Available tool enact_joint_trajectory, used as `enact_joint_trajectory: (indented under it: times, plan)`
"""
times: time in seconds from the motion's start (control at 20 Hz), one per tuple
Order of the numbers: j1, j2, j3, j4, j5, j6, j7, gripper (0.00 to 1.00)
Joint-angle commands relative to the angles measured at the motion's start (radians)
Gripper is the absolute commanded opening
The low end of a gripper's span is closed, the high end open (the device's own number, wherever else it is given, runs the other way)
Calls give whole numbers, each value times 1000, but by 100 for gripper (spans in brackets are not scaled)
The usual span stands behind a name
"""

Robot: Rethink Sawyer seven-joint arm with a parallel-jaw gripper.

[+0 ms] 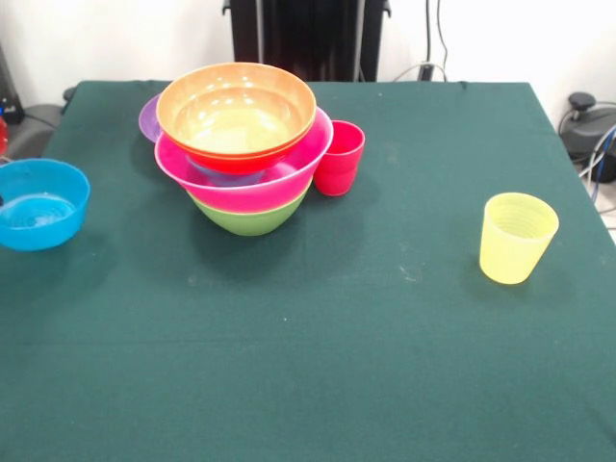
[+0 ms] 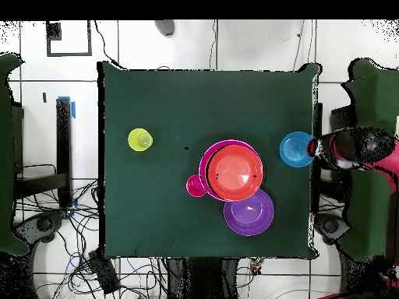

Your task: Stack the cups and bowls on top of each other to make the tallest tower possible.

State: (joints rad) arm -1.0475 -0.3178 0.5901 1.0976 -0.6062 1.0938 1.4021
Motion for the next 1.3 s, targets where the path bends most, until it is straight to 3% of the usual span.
enact_joint_trajectory:
  times: [0.05, 0.85, 1.3]
  plan:
    - [49, -39, 57, -62, 19, 112, -279, 0]
    - [103, -75, 38, -75, 61, 135, -195, 0]
    - [158, -108, 18, -104, 78, 194, -135, 0]
